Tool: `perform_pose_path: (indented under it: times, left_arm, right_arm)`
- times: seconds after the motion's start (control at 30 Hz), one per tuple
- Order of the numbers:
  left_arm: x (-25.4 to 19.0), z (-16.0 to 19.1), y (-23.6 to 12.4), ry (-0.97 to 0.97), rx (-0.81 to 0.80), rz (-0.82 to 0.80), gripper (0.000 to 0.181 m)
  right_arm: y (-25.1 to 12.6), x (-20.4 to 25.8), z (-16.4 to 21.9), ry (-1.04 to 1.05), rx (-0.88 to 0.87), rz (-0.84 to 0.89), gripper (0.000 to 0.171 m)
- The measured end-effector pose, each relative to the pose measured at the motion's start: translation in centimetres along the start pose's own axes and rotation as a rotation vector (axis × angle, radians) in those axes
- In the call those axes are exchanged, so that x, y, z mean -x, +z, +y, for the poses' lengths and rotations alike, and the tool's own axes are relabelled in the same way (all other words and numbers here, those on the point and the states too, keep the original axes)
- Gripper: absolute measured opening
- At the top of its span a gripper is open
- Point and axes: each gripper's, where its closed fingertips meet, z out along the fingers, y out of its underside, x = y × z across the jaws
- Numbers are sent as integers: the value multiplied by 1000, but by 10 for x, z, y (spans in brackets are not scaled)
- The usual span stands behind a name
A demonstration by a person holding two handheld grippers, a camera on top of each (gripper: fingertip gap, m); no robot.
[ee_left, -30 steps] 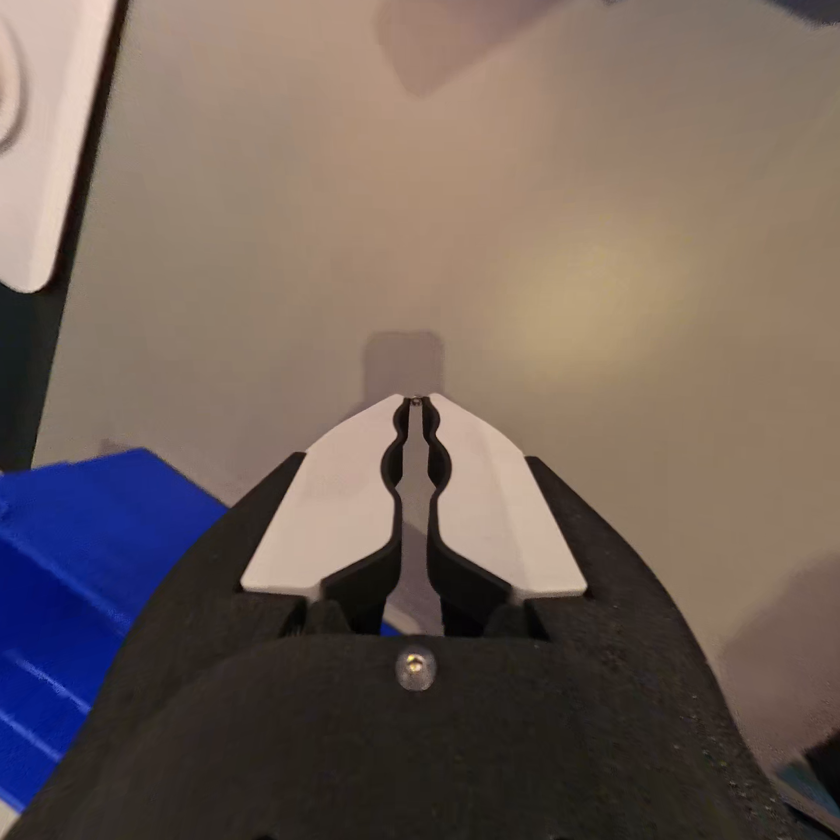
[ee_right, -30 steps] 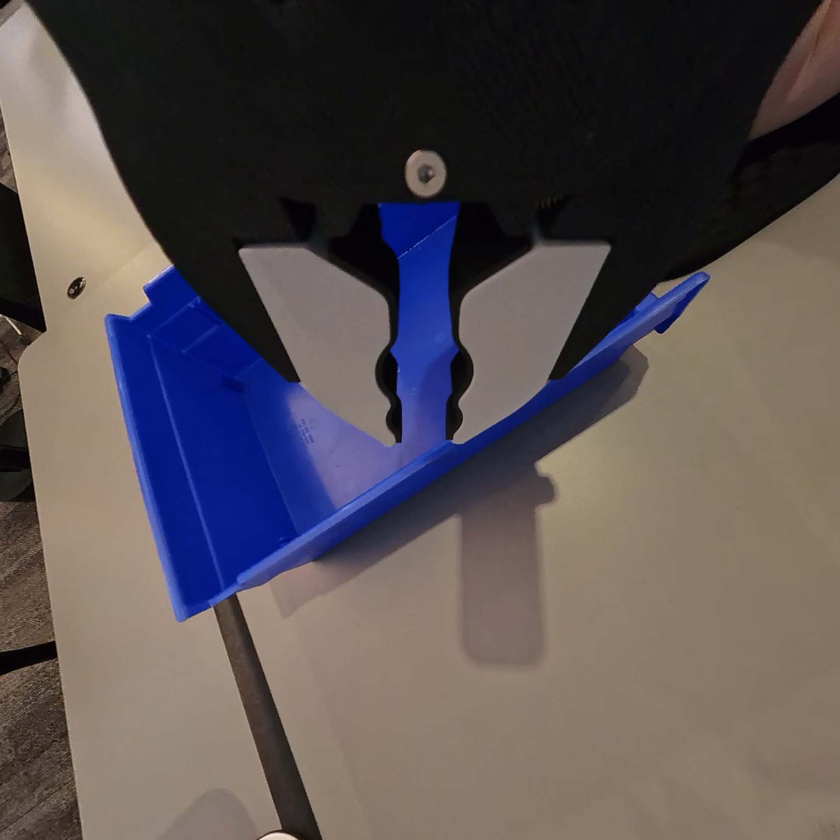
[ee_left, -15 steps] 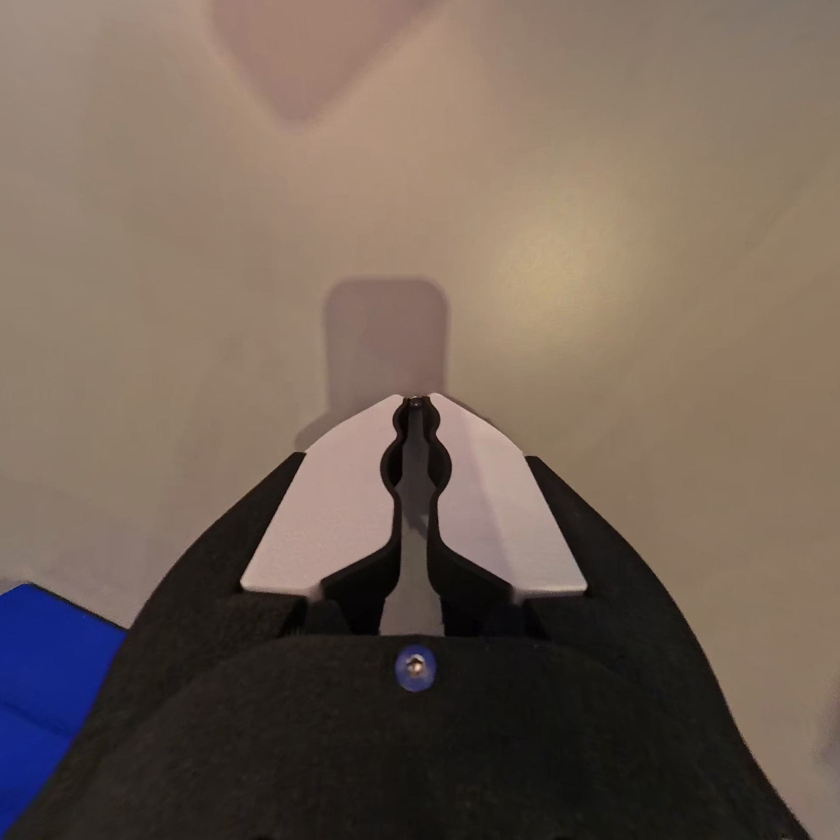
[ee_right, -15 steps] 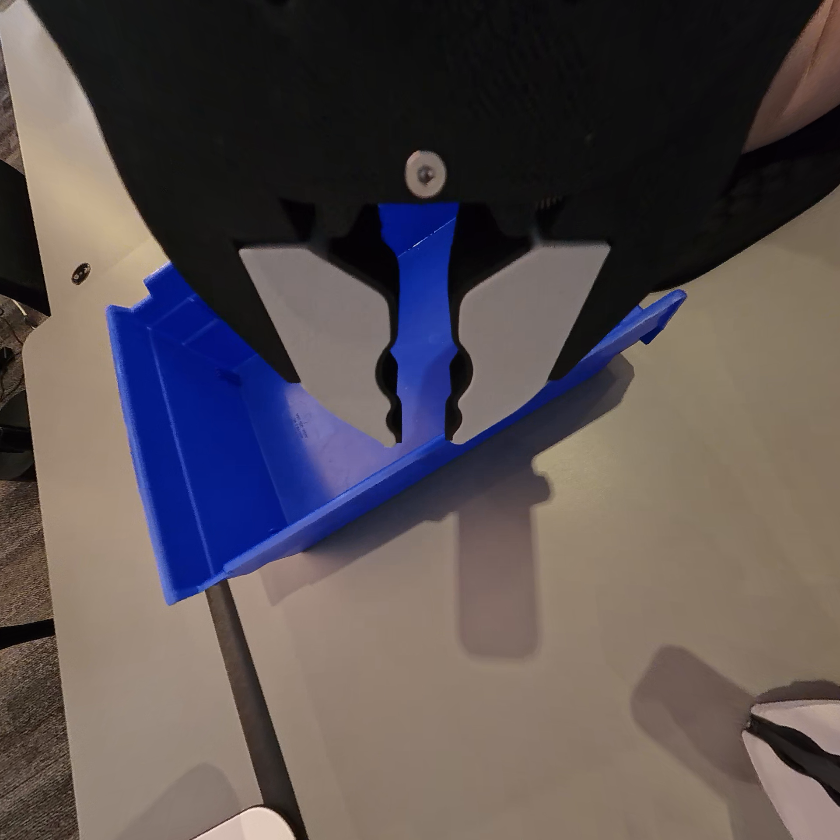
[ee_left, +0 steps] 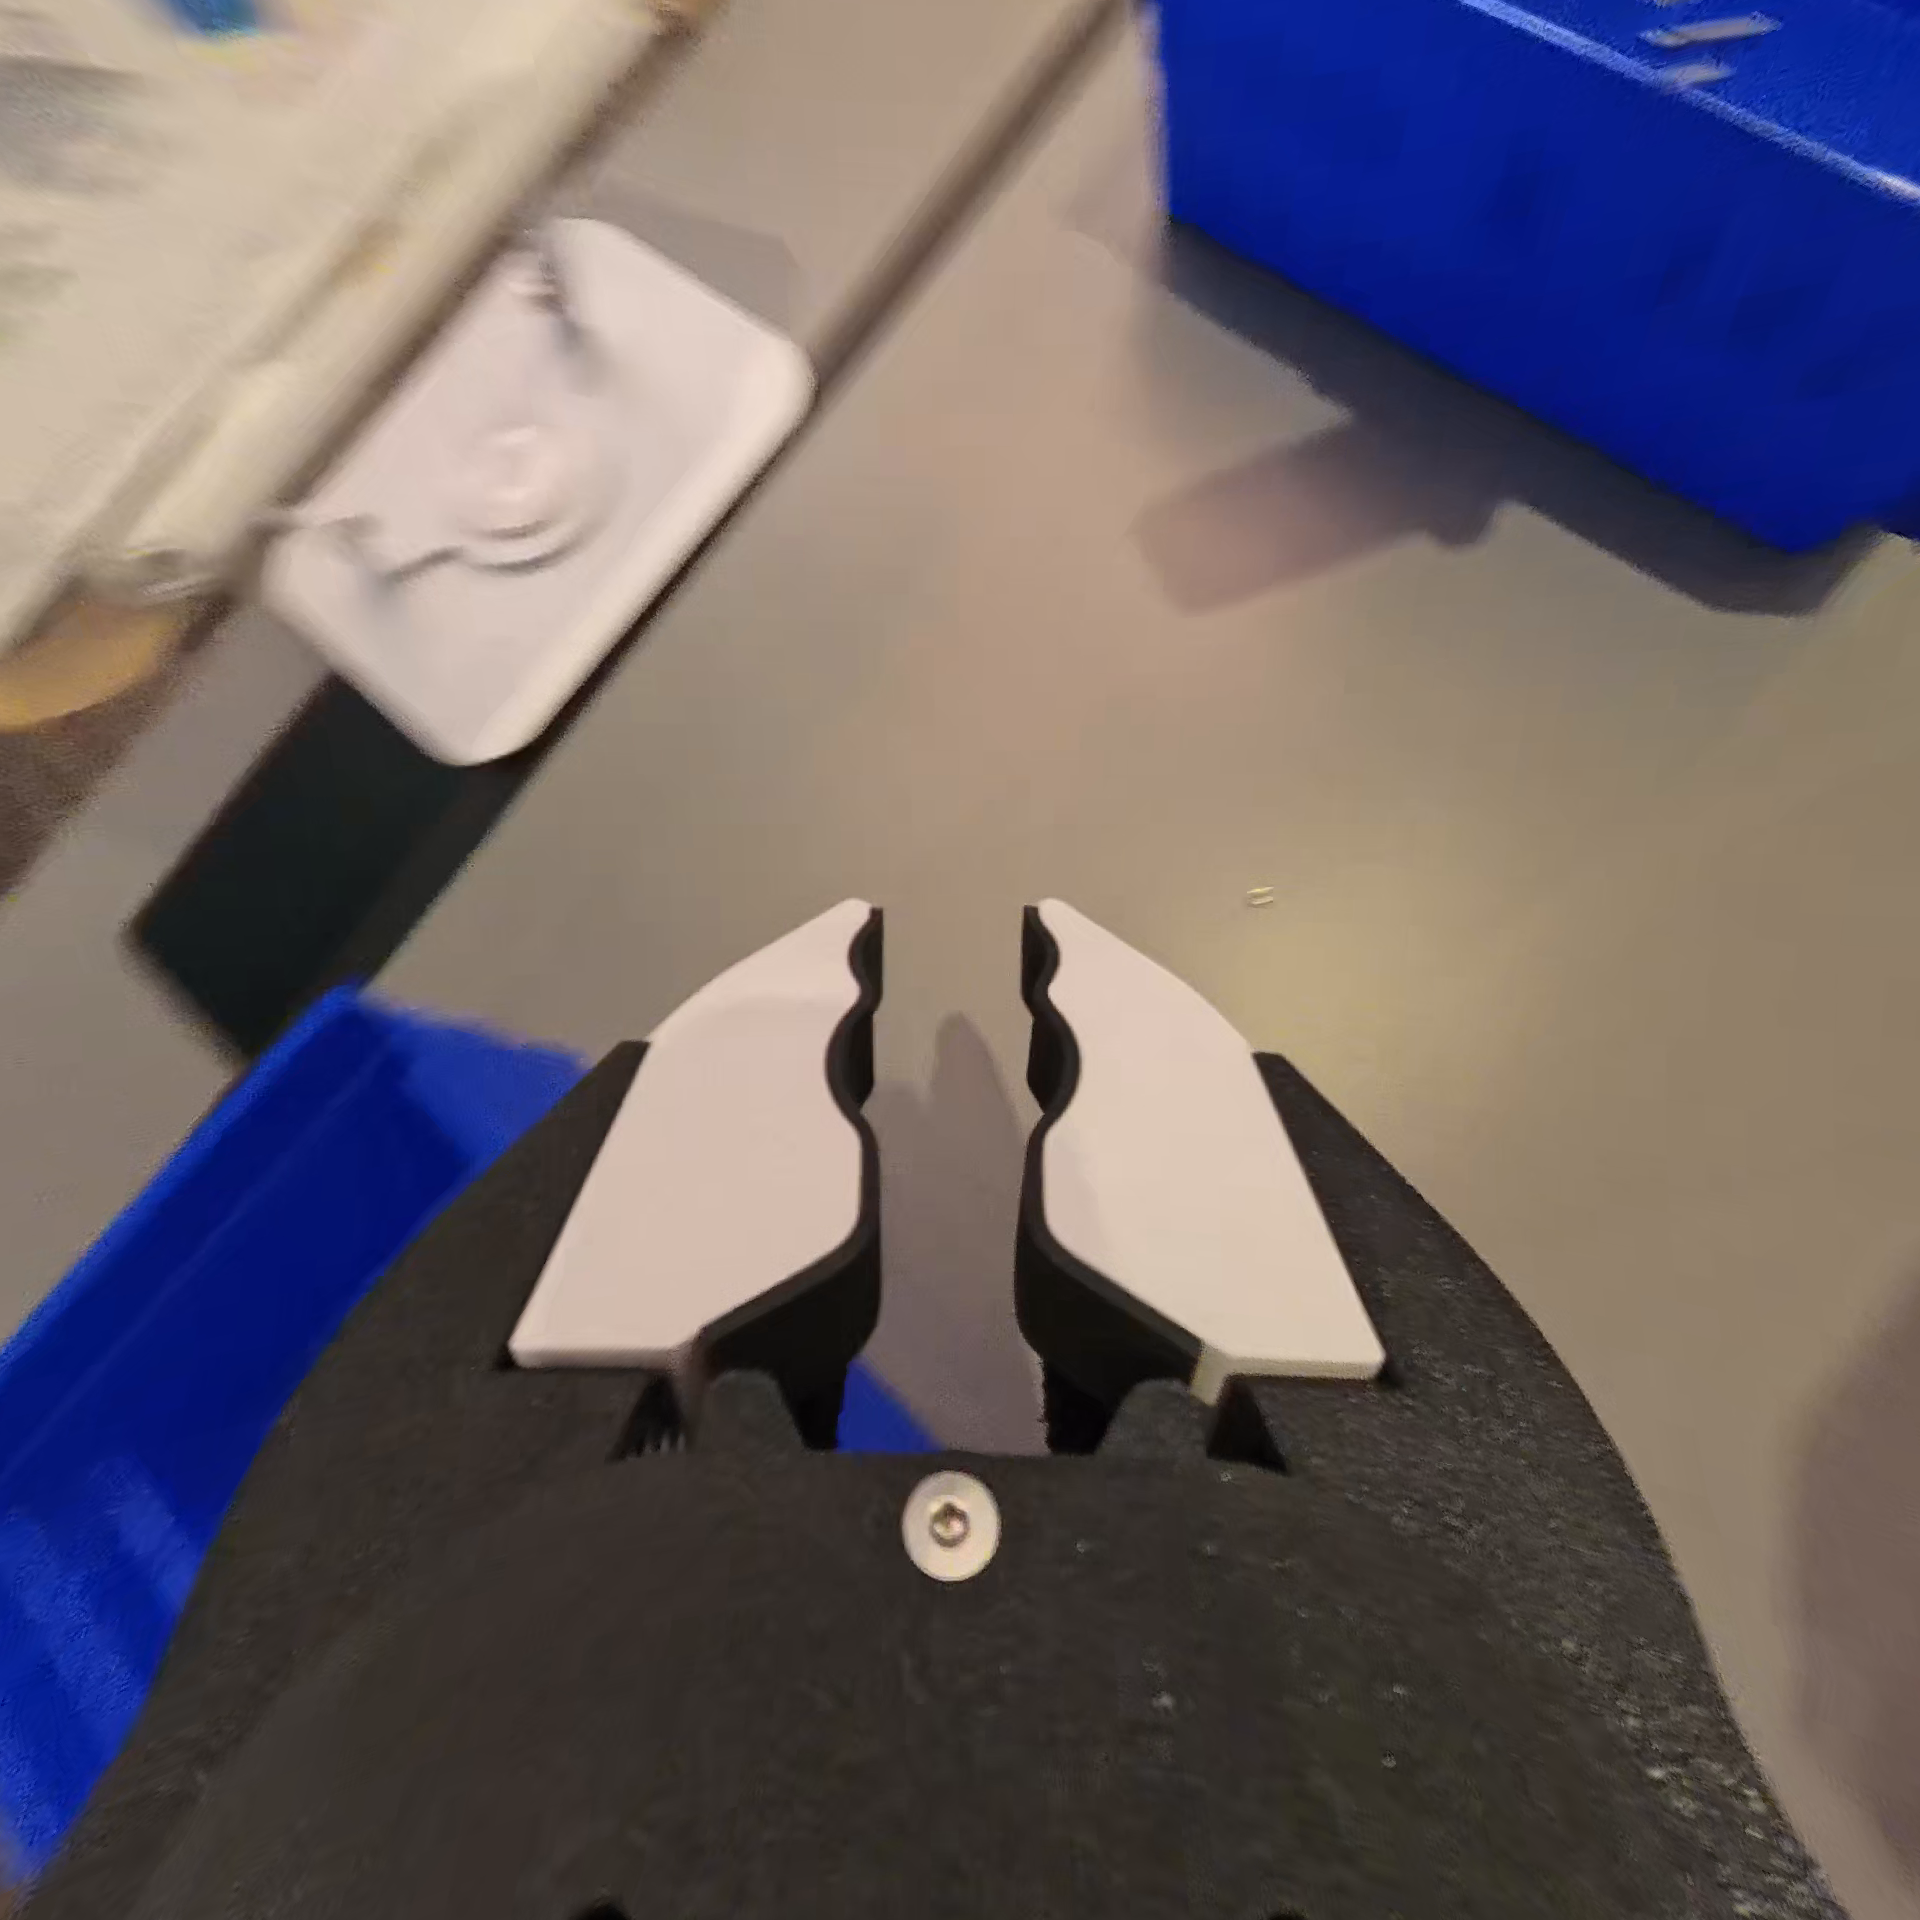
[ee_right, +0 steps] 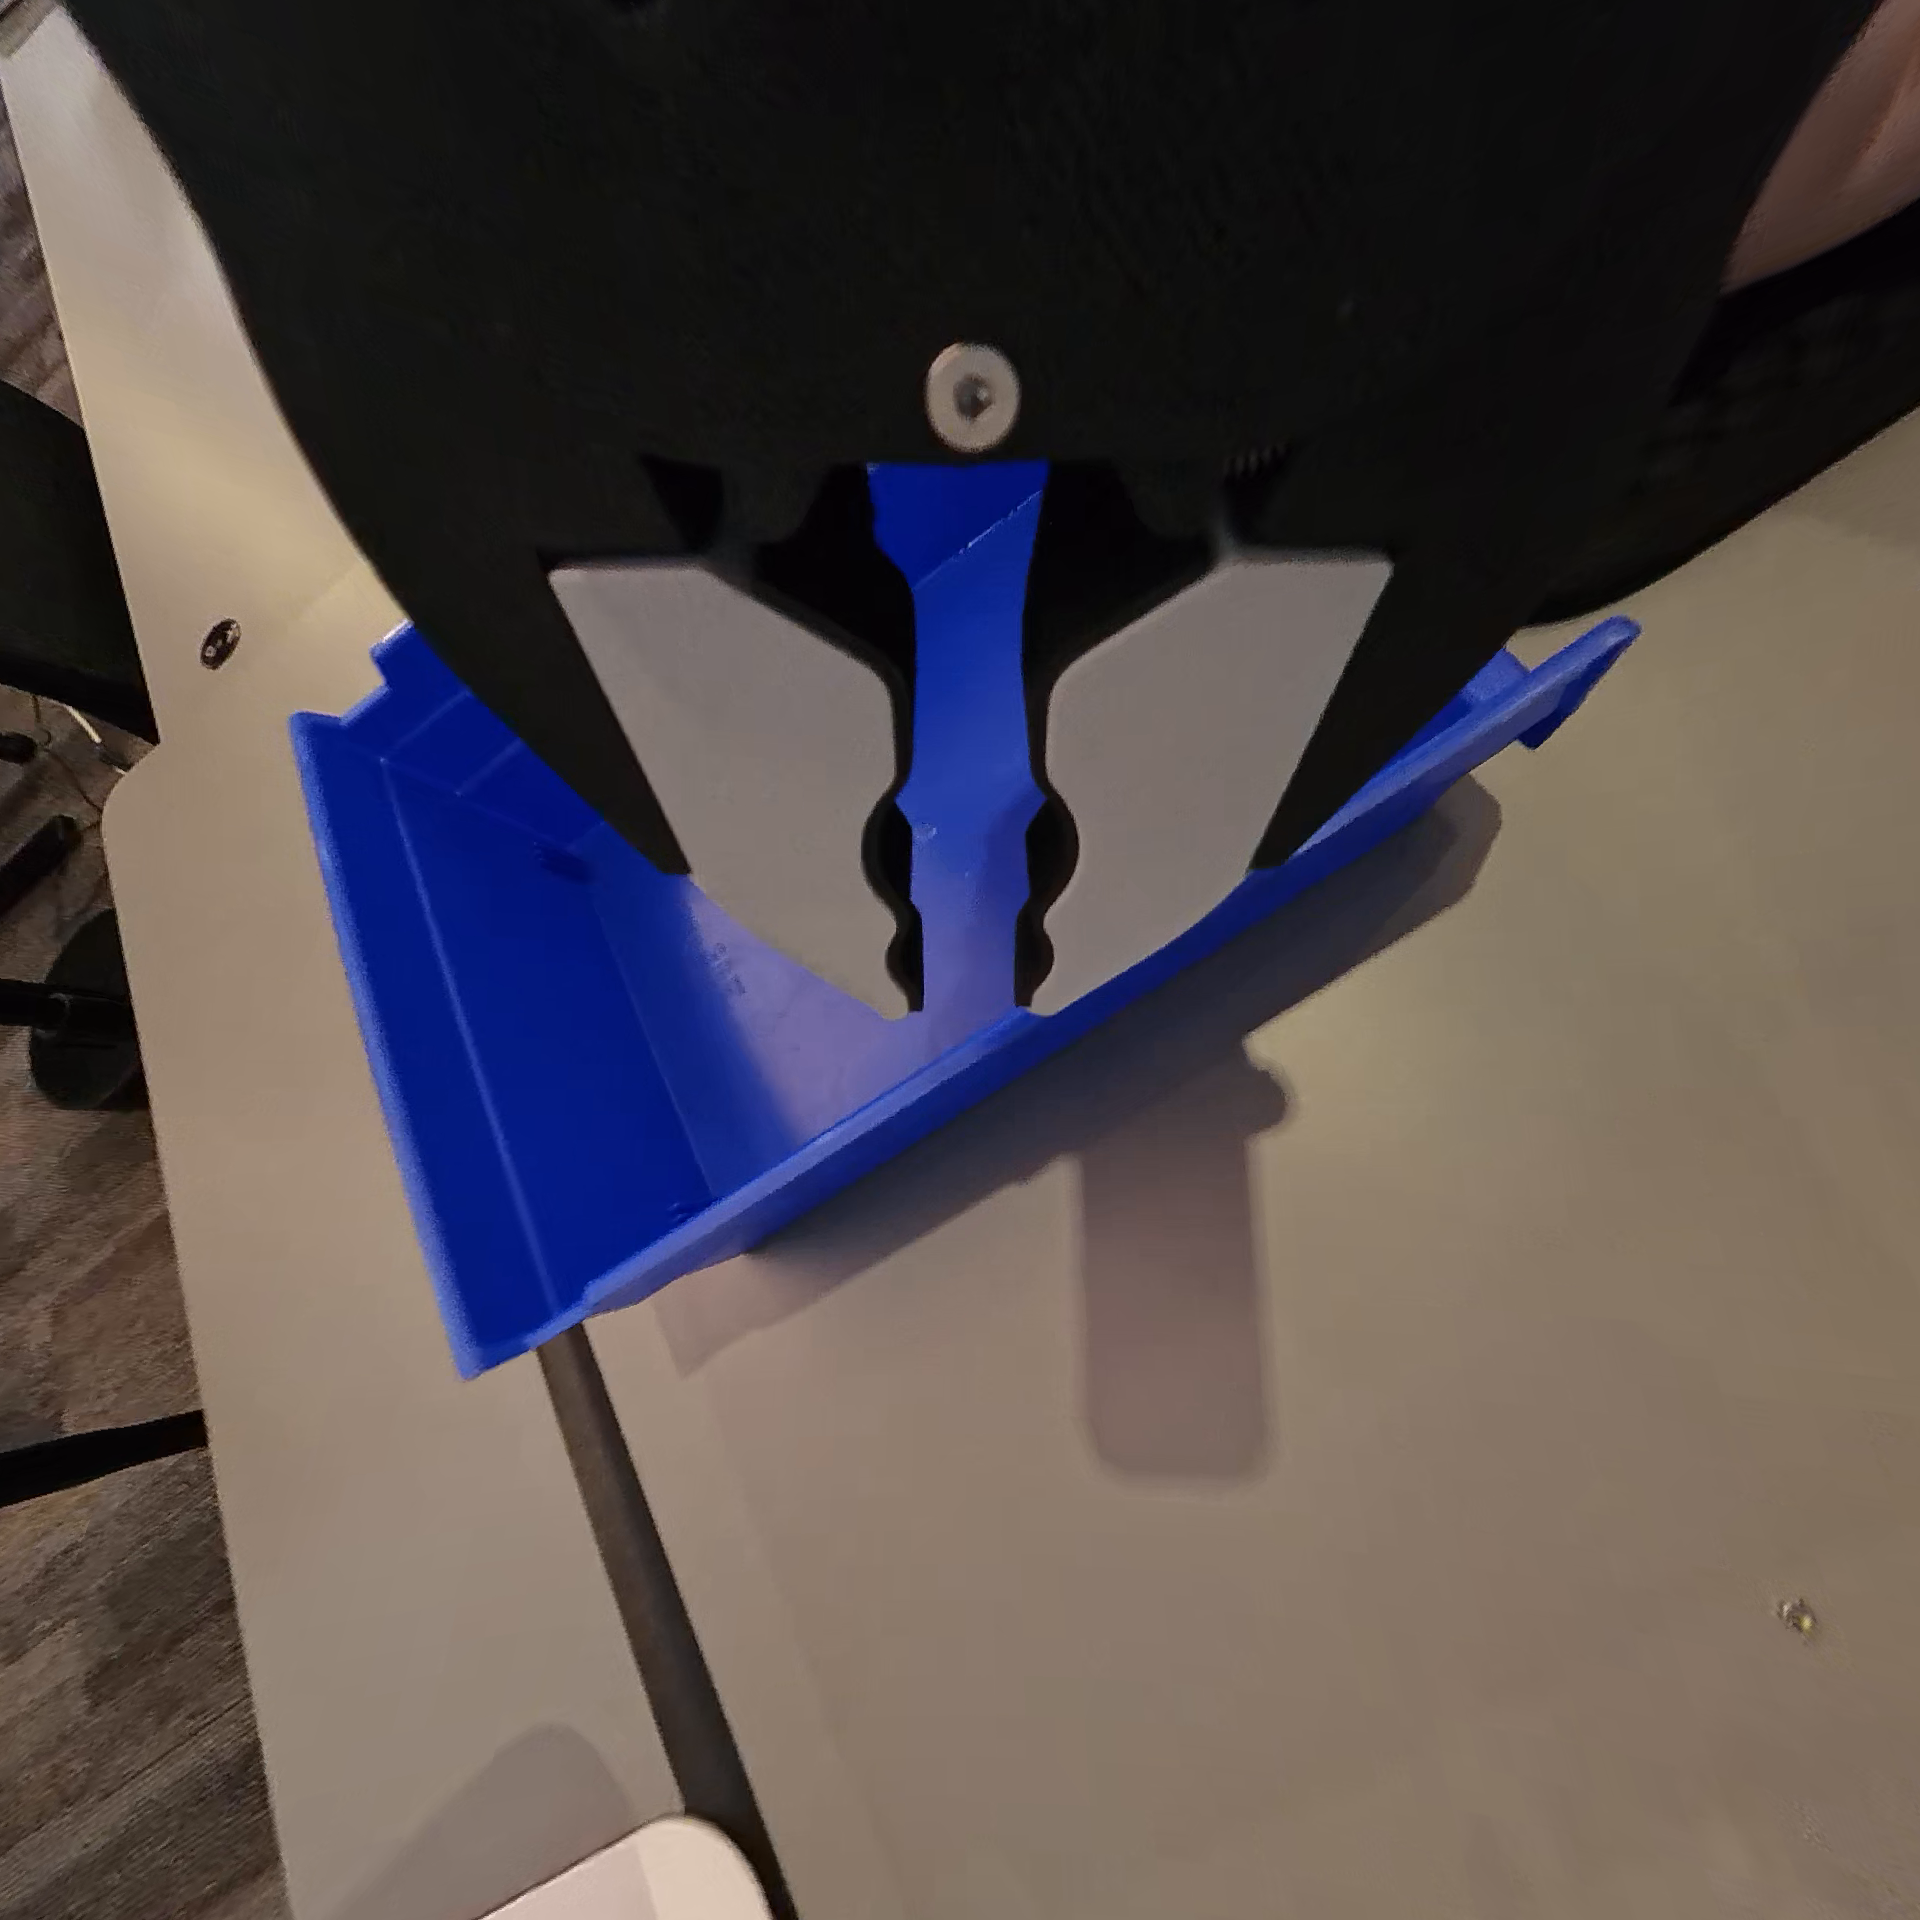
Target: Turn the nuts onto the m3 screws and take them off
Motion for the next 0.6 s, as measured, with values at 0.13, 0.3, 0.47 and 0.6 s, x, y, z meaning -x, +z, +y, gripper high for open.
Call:
perform_pose_path:
  times: [0.13,0.3,0.47,0.6]
  left_arm:
    - [87,52,-60,-127,71,-260,33]
    - [174,127,-76,-299,211,-485,32]
    - [192,165,-49,-333,309,-420,21]
    - [195,164,-35,-302,296,-388,20]
  right_arm:
    - [-1,7,-13,-31,-51,-12,17]
    - [-3,5,-21,-54,-75,33,18]
    - [-3,5,-35,-74,-122,73,18]
    - [-5,5,-41,-78,-154,82,18]
